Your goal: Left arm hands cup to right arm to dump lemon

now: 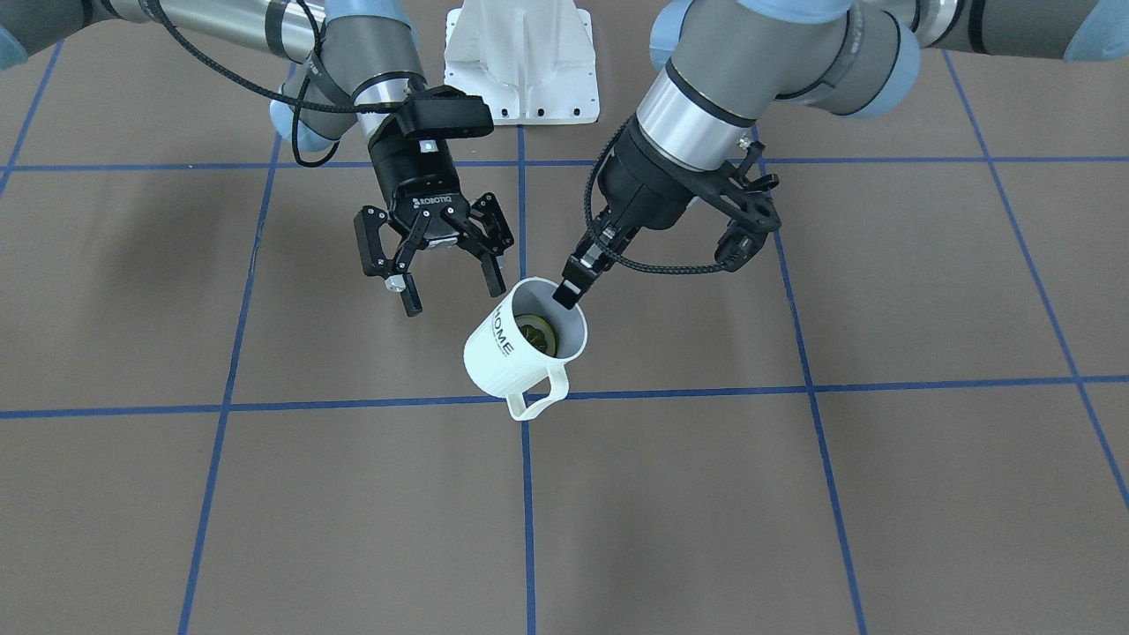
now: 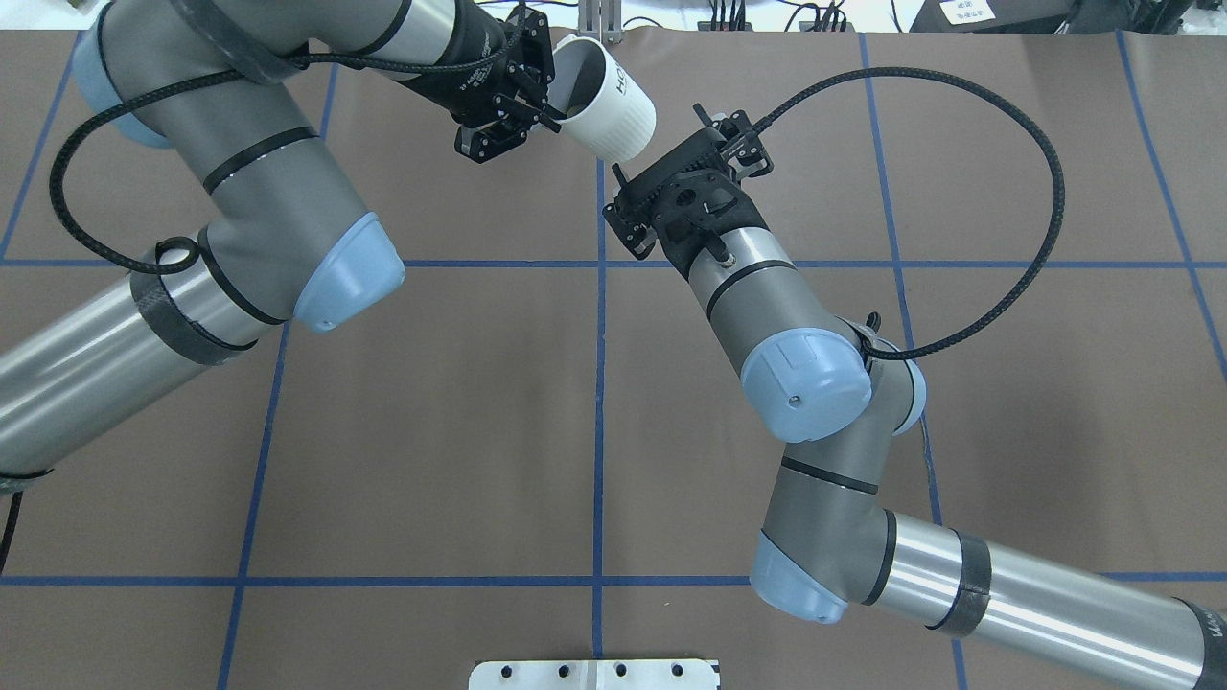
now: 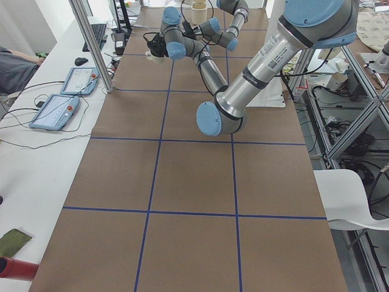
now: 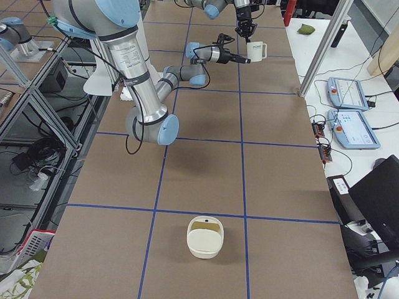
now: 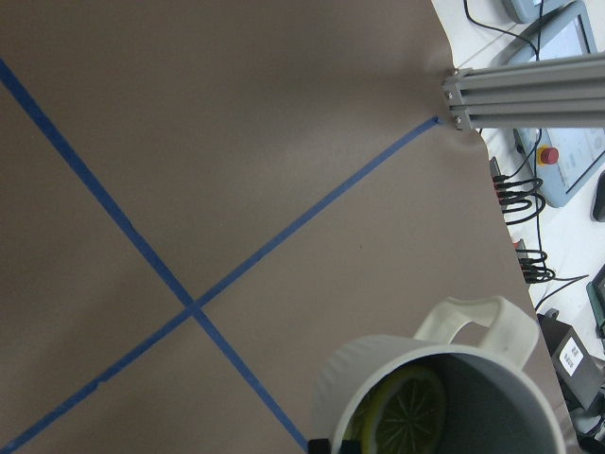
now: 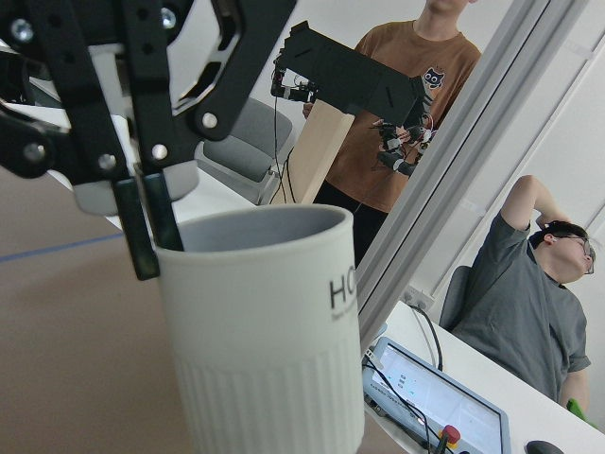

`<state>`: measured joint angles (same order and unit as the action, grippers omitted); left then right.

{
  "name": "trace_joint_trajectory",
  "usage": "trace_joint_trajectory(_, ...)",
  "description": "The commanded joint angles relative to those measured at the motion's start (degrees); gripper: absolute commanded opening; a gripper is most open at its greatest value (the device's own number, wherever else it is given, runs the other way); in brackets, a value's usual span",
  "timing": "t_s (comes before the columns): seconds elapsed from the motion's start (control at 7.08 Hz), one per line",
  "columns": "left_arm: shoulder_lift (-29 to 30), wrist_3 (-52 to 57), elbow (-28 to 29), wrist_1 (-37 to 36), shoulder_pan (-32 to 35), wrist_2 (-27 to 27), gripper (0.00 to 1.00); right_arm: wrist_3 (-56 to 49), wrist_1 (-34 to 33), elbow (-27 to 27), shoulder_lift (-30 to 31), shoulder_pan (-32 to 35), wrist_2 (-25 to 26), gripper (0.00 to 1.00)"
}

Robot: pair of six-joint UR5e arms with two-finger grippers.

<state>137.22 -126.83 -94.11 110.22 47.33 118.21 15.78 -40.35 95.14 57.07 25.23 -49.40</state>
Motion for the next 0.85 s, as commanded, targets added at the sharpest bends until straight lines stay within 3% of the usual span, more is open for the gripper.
trace_joint_trajectory(0.0, 0.4, -0.3, -0.3, 0.0, -0.7, -0.1, 0.00, -2.0, 0.0, 0.0, 0.1, -0.2, 0.3, 0.98)
trace_joint_trajectory(0.71, 0.9, -0.3, -1.0, 0.0, -2.4, -0.1, 0.00, -2.6, 0.0, 0.0, 0.1, -0.3, 0.3, 0.98)
